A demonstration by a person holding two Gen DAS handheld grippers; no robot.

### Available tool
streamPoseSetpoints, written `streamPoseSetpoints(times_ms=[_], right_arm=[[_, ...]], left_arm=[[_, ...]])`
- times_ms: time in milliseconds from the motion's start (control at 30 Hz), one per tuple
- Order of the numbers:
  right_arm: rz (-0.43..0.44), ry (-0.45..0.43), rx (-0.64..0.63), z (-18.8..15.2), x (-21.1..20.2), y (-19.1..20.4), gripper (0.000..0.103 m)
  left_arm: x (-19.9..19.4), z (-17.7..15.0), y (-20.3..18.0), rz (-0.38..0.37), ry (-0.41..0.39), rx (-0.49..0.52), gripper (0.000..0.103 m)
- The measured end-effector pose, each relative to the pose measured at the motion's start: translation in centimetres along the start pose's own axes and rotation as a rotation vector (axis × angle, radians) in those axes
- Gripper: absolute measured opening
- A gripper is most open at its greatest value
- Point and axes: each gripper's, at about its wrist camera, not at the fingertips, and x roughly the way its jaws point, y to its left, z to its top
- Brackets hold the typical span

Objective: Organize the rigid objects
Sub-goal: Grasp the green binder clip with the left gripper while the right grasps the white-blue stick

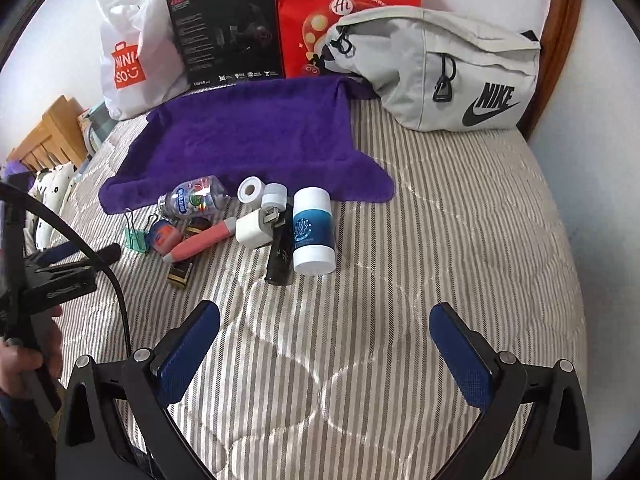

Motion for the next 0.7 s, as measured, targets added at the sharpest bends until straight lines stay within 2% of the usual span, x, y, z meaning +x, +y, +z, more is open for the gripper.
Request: streamPoseSetpoints(times_ms=[233,367,500,600,700], right_arm=[[-0.005,0.049,0.014,0.2,3.0,-1.1,0.101],[0.029,0.052,0.050,0.8,4.2,-1.7,0.101],[0.048,0.038,0.062,2.1,5.4,-1.9,0.101],[0.051,0.032,0.052,3.3,6.9,-1.9,0.101],[0.037,0.061,0.021,4.1,8.7,-1.8,0.092]], left_arm=[[2.6,0.3,-0.3,-0.020,0.026,0.009,0.098],[3.3,0.8,-0.3,-0.034,0.039,0.006,0.090],[4.0,0.8,-0.7,0.017,0.032,0.052,0.090],[4.1,0.9,-0.8,0.022,0.018,0.060,0.091],[4.1,1.0,-0.8,0.024,0.009,0.061,0.091]])
